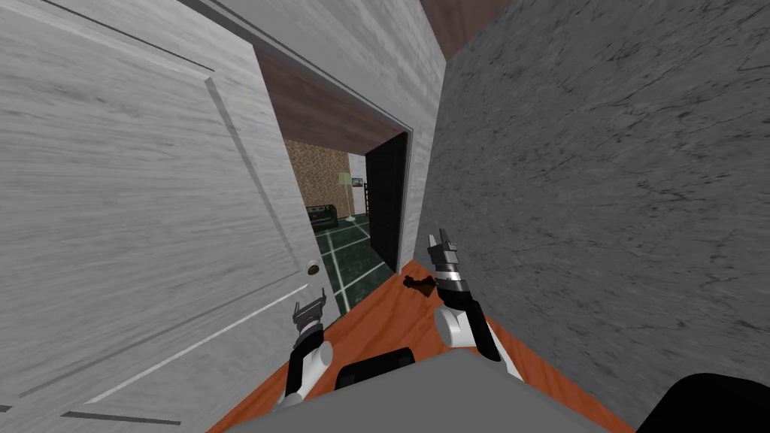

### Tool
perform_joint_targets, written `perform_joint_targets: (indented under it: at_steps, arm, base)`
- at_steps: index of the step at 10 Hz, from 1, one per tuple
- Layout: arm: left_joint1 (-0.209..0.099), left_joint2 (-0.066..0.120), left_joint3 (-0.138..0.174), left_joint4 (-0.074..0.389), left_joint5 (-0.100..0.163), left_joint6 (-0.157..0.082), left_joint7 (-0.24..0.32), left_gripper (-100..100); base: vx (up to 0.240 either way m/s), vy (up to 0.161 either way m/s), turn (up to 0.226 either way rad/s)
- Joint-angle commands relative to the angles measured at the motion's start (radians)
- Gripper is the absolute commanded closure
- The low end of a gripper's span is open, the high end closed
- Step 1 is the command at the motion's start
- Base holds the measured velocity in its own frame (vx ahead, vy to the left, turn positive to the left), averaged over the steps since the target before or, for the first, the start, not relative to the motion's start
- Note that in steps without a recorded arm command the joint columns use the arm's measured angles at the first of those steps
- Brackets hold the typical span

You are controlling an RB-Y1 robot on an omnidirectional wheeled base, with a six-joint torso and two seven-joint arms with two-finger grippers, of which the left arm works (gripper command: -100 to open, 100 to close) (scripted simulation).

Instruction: Push the door open

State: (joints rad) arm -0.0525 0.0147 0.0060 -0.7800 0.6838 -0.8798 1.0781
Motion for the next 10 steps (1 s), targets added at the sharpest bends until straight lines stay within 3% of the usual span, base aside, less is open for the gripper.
perform_joint_targets:
  at_steps: [1,2,5,10]
  arm:
    - [0.000,0.000,0.000,0.000,0.000,0.000,0.000,-100]
    - [-0.001,0.015,0.002,0.007,0.002,-0.004,0.007,-100]
    - [0.001,0.032,0.005,0.013,0.005,-0.007,0.014,-100]
    - [0.003,0.031,0.011,0.024,0.011,-0.012,0.026,-100]
  base:
    - [0.031,0.027,-0.019]
    - [0.119,0.052,-0.020]
    - [0.197,0.090,-0.029]
    - [0.182,0.092,-0.026]
